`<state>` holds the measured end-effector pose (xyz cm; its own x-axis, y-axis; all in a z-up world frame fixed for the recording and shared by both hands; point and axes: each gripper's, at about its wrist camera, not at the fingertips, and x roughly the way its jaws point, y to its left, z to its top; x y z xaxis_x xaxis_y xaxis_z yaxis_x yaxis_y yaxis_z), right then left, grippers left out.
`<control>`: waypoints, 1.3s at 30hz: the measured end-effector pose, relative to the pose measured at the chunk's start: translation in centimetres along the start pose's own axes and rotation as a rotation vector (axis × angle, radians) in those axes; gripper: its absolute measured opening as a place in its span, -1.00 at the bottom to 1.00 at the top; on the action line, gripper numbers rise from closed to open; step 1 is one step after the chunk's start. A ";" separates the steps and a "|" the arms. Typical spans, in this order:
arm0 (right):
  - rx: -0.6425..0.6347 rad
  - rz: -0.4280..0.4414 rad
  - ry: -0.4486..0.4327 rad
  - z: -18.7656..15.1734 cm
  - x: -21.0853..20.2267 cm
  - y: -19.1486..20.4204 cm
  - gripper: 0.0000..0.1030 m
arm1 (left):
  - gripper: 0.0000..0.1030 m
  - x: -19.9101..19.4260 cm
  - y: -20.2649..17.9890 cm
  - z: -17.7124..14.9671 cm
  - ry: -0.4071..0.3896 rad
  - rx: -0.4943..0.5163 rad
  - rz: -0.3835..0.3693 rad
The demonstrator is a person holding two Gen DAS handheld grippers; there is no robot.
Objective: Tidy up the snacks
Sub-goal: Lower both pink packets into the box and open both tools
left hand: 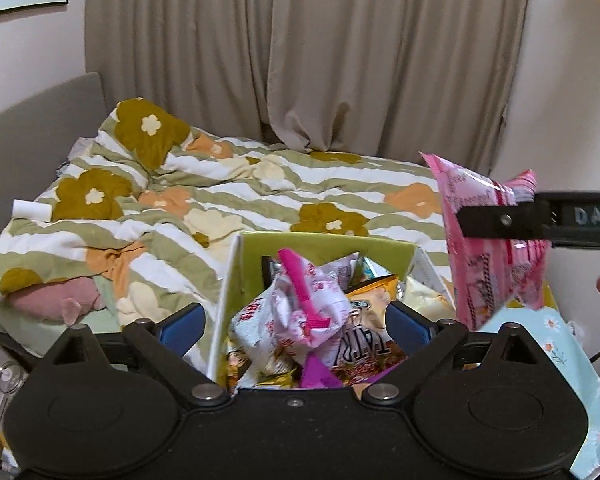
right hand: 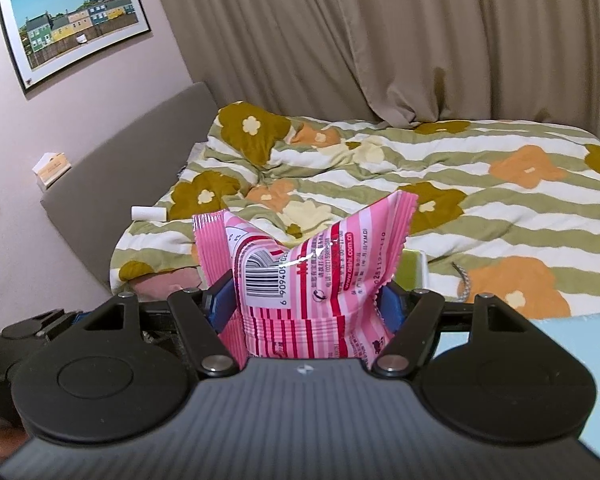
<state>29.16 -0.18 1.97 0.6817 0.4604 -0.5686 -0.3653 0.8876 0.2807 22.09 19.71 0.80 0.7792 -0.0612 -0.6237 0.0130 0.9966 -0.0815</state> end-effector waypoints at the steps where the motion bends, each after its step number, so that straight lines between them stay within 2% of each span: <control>1: -0.002 0.003 0.004 0.1 0.4 0.2 0.68 | 0.91 -0.1 0.2 0.0 0.000 -0.002 0.005; 6: -0.001 0.004 0.027 0.4 2.7 0.9 0.74 | 0.92 -0.4 0.7 -0.4 0.004 -0.006 0.026; 8: 0.011 0.004 0.043 0.3 3.6 1.0 0.84 | 0.92 -0.4 0.7 -0.6 0.007 0.000 0.032; 9: 0.019 0.009 0.056 0.0 4.0 0.9 1.00 | 0.92 -0.4 0.8 -0.7 0.008 0.003 0.035; 21: 0.011 -0.088 0.009 -2.6 2.2 1.4 1.00 | 0.92 -0.3 0.4 -2.0 0.020 0.050 0.007; 27: 0.001 -0.101 -0.044 -2.7 -1.0 1.6 1.00 | 0.93 -2.5 -0.6 -1.9 -0.029 0.069 0.008; 33: -0.009 -0.106 -0.104 -3.0 -5.8 1.6 1.00 | 0.98 -6.0 -2.7 -2.3 -0.097 0.070 0.026; 39: -0.022 -0.175 -0.149 -4.6 -12.1 1.1 1.00 | 1.00 -10.2 -5.5 -3.2 -0.170 0.063 0.073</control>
<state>17.56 -4.85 5.64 0.8214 0.2985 -0.4860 -0.2462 0.9542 0.1700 12.08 14.65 5.16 0.8743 0.0159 -0.4852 -0.0120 0.9999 0.0112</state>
